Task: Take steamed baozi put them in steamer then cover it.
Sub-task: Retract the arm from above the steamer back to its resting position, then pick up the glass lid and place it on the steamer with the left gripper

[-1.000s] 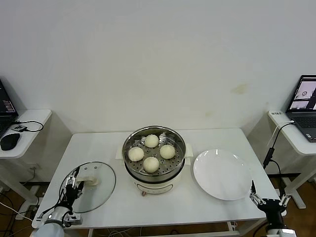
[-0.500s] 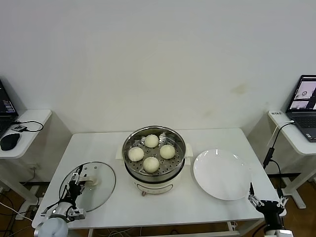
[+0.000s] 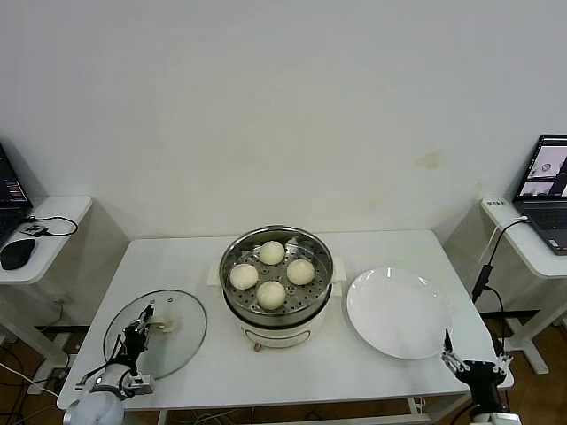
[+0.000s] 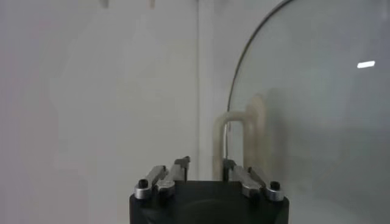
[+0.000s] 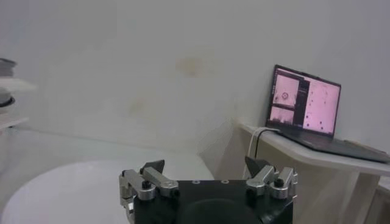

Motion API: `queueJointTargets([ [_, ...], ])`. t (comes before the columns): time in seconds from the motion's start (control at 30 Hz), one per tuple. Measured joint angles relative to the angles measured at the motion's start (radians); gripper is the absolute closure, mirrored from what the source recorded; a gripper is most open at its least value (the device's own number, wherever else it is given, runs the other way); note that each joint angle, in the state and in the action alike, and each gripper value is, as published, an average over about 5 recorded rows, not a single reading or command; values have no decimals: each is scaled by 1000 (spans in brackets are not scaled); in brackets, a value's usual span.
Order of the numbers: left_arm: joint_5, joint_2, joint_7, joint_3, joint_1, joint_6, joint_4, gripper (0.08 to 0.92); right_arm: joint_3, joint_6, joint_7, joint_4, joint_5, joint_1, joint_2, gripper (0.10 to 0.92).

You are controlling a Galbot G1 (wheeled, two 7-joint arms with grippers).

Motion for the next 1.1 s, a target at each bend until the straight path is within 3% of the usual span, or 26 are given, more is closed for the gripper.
queueJointTargets([
  [0.17,-11,2,-21,-14,18,4,-28,857,-10,4,-1,1,-11,-4,0,203],
  [0.53,-31,25,-16,-87,112,60,-200,857,-41,11,-2,10,-32,-8,-6,203],
  [0.87,-109,84,92,-184,186,149,-429,857,-75,22,-3,1,-53,-15,-7,203],
  [1.1,-141,134,182,-138,177,241,-597,857,-103,33,5,-15,-79,-1,5,203],
])
